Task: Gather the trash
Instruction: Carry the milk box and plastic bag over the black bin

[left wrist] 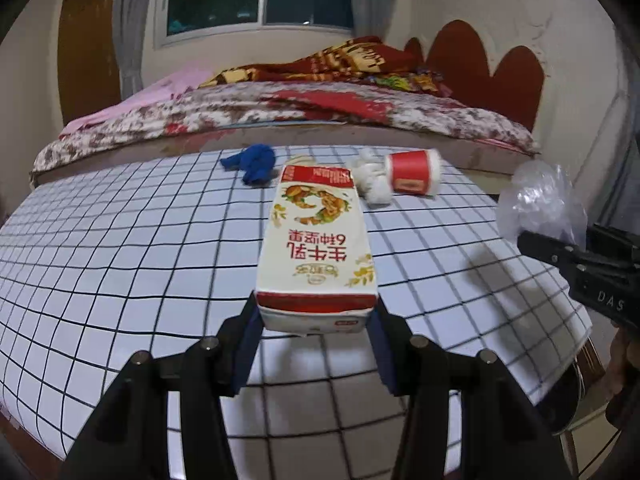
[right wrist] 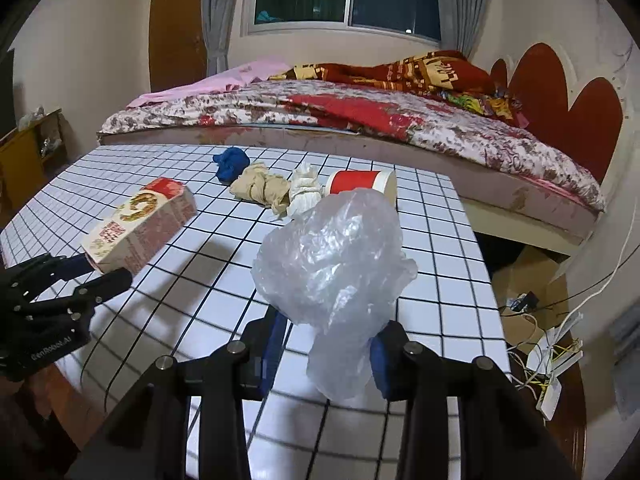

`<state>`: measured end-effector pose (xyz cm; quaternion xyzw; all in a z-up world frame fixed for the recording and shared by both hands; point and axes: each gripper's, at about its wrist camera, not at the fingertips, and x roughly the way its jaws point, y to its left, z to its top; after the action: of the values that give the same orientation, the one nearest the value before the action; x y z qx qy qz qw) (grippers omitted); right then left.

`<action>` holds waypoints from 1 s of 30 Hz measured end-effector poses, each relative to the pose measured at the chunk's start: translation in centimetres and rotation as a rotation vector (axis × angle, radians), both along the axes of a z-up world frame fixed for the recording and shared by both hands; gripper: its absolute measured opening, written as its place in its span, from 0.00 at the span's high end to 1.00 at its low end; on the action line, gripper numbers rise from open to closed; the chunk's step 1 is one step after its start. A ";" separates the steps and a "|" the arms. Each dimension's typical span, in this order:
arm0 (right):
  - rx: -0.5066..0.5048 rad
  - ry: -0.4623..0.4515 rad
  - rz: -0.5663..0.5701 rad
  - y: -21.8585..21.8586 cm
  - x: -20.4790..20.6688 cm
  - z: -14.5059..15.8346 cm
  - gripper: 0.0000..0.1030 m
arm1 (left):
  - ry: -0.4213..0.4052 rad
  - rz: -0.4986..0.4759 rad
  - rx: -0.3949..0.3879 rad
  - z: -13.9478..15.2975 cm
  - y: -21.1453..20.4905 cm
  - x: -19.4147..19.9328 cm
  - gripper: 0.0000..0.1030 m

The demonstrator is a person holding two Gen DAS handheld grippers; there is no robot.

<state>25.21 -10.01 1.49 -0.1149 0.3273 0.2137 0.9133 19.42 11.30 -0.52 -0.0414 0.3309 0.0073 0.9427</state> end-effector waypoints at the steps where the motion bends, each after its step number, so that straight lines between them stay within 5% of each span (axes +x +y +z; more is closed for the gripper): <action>1: -0.001 -0.006 0.000 -0.4 -0.5 0.2 0.61 | -0.004 -0.009 0.001 0.2 -0.5 -0.2 0.51; 13: 0.015 -0.080 -0.056 -6.5 -4.7 3.5 0.61 | -0.054 -0.125 0.004 2.5 -6.8 -2.2 0.51; 30: 0.091 -0.074 -0.261 -17.5 -8.4 3.6 0.61 | -0.065 -0.329 0.007 3.1 -16.8 -4.3 0.51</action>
<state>16.85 -27.50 5.14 -0.0375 0.2956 0.1033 0.9490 15.12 -5.53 2.54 0.0165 0.3024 -0.1471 0.9416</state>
